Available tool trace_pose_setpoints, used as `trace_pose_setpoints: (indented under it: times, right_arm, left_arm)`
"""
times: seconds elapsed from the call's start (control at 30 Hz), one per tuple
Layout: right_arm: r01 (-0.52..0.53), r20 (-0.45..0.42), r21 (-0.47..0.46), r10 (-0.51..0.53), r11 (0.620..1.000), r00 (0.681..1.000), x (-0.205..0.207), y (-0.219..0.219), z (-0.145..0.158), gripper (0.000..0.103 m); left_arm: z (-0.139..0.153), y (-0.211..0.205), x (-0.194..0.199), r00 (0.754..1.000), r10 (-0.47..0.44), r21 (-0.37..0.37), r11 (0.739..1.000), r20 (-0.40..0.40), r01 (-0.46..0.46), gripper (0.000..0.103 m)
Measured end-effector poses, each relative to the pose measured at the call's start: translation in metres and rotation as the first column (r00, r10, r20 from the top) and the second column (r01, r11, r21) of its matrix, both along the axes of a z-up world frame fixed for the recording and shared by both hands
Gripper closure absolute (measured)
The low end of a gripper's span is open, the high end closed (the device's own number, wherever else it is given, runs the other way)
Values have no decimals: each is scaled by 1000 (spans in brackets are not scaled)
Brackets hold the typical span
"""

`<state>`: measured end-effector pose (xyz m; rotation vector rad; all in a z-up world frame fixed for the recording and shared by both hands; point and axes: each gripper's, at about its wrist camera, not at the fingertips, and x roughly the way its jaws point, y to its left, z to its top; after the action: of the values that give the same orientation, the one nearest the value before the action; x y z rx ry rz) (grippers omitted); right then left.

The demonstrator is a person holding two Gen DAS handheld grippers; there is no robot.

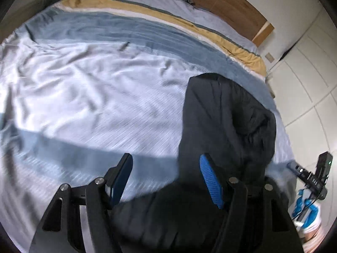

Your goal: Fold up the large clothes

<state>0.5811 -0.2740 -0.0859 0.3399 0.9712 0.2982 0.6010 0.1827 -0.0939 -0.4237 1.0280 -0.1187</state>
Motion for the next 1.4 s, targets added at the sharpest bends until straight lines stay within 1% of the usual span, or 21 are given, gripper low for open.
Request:
trace_pose_setpoints:
  times: [0.07,0.13,0.17,0.23,0.33,0.4,0.47,0.5,0.53,0.6,0.63,0.67,0.7,0.73,0.77,0.87,1.0,1.13,1.27,1.33,1.4]
  right_arm:
    - [11,-20,48,-10,999,1000,23,3,-13,21]
    - [22,-33,91,-19,996,999,45,7,-26,21]
    - [23,-39,112,-19,993,999,54,10,-32,21]
    - [34,-46,113,-29,993,998,68,16,-41,21]
    - [36,-52,124,-29,992,998,87,26,-51,21]
    - [25,-49,117,-20,993,999,96,32,-54,21]
    - [26,-48,96,-21,995,999,105,39,-55,21]
    - [31,-50,87,-27,996,998,108,41,-55,21]
    - [43,-56,77,-39,996,998,111,44,-55,23]
    - [62,-72,63,-58,996,996,116,48,-55,34]
    - [65,-77,46,-61,997,995,117,52,-55,46]
    - [61,-75,25,-59,998,995,118,56,-53,59]
    - [44,-69,-3,-44,999,997,117,62,-49,67]
    - [33,-63,-22,-34,999,997,115,65,-45,79]
    - [19,-53,-45,-21,999,998,112,69,-39,83]
    - [0,-30,-71,-2,997,1000,102,70,-24,88]
    - [-11,14,-58,12,998,1000,80,64,2,90]
    - [-55,79,-28,57,998,995,43,61,34,91]
    - [-103,140,36,97,994,985,-3,55,61,91]
    - [-122,162,47,113,991,980,-27,54,68,91]
    - [-135,177,67,122,989,977,-51,52,71,91]
  left_arm:
    - [-17,-8,24,1000,14,-76,997,-9,-15,38]
    - [-35,-15,43,999,34,-172,984,-22,-37,38]
    - [-43,-18,50,999,39,-206,978,-30,-44,38]
    - [-58,-26,63,998,52,-232,971,-47,-62,38]
    - [-74,-35,78,996,67,-238,968,-66,-81,38]
    - [-80,-34,84,994,83,-249,964,-69,-97,38]
    - [-86,-32,89,992,103,-277,953,-80,-121,39]
    - [-89,-32,93,990,109,-292,947,-91,-131,42]
    - [-92,-32,95,989,109,-307,942,-102,-136,47]
    - [-95,-38,100,988,94,-307,943,-125,-129,71]
    - [-94,-41,101,988,87,-296,947,-127,-121,77]
    - [-91,-46,102,990,74,-272,957,-122,-105,88]
    - [-87,-51,101,991,59,-243,966,-116,-86,92]
    - [-81,-57,98,994,43,-215,975,-101,-64,94]
    - [-76,-59,97,996,34,-201,978,-88,-52,95]
    - [-58,-61,90,998,23,-183,983,-56,-33,96]
    - [-37,-60,71,1000,4,-187,982,-28,-9,97]
    - [-8,-54,33,1000,-17,-198,980,14,20,97]
    - [14,-46,-13,998,-24,-209,977,57,36,97]
    - [20,-44,-33,997,-29,-205,978,73,44,97]
    - [24,-42,-58,995,-23,-223,974,93,44,97]
